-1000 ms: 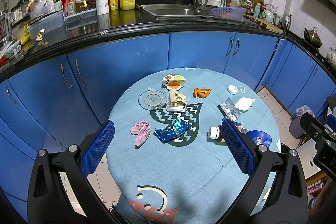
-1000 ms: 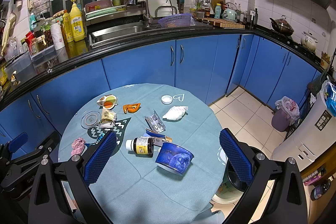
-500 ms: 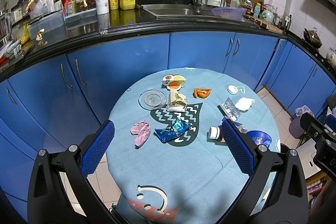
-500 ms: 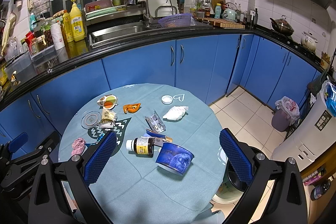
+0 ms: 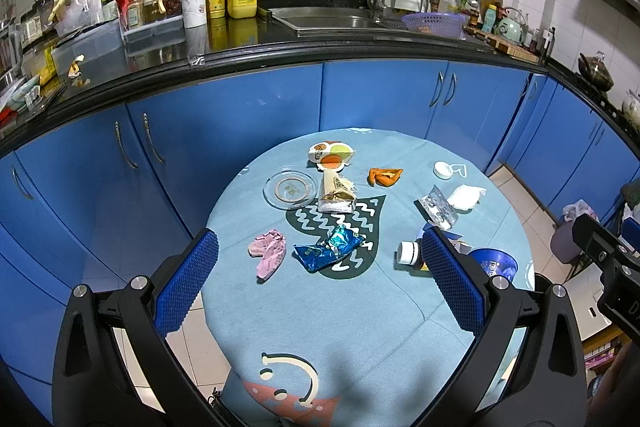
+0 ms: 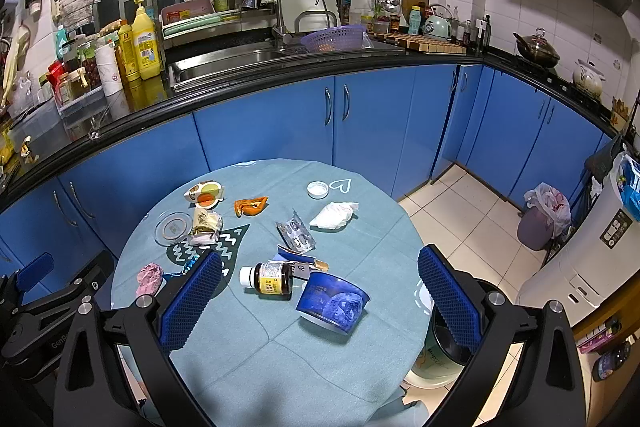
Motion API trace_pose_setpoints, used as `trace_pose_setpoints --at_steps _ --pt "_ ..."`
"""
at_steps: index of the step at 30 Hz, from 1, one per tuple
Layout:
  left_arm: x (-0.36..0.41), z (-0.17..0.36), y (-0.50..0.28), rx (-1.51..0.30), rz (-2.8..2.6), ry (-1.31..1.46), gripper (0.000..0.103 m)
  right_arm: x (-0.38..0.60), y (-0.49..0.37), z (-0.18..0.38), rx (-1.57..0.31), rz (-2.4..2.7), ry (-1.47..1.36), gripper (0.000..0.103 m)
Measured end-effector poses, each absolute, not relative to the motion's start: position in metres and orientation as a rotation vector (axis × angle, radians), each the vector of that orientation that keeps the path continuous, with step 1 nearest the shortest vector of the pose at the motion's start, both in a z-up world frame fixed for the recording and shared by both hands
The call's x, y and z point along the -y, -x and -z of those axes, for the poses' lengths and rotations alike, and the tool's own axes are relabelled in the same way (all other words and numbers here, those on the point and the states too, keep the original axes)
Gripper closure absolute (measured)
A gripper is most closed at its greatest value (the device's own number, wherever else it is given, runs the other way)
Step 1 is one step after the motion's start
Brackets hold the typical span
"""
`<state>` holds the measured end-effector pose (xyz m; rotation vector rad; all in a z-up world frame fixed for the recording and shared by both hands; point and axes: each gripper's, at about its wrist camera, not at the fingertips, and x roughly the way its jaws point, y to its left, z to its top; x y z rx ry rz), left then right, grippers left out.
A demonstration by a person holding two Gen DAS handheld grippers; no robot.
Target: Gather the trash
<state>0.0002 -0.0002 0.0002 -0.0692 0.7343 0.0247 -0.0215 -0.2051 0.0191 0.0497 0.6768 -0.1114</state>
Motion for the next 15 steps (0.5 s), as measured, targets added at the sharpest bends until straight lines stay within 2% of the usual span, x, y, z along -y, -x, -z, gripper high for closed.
trace_pose_setpoints --at_steps 15 --pt "-0.0002 0.0000 -0.0005 -0.736 -0.026 0.071 0.003 0.2047 0.0211 -0.0183 -0.681 0.115 -0.050 0.007"
